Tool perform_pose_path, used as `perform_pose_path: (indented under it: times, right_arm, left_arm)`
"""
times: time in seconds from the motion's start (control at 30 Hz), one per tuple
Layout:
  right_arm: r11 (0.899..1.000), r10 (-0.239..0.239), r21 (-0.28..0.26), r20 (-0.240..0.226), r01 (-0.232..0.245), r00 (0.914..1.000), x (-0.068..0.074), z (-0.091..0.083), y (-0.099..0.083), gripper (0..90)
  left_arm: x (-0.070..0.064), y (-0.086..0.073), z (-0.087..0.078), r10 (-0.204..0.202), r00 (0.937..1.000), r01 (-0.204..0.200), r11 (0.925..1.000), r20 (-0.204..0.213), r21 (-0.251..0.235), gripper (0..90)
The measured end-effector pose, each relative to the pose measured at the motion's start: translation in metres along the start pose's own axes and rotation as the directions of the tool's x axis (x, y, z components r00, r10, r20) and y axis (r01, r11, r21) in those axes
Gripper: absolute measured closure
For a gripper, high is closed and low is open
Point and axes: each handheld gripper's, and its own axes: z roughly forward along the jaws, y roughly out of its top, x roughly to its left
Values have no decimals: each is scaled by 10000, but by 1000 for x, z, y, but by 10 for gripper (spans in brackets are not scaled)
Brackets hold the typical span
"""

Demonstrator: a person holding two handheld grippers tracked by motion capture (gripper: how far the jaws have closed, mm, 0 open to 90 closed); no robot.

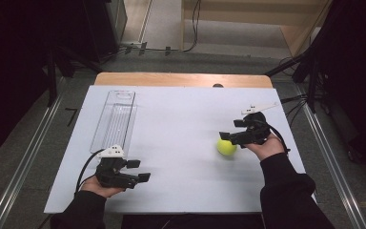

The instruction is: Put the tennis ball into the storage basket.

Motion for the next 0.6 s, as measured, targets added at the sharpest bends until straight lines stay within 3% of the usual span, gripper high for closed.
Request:
perform_pose_path:
  times: [0.6]
  right_arm:
    - [9997,219,113,78,-220,9997,-11,12,-13,147]
  left_arm:
    - [-1,0,0,62,10000,-62,10000,40,24,291]
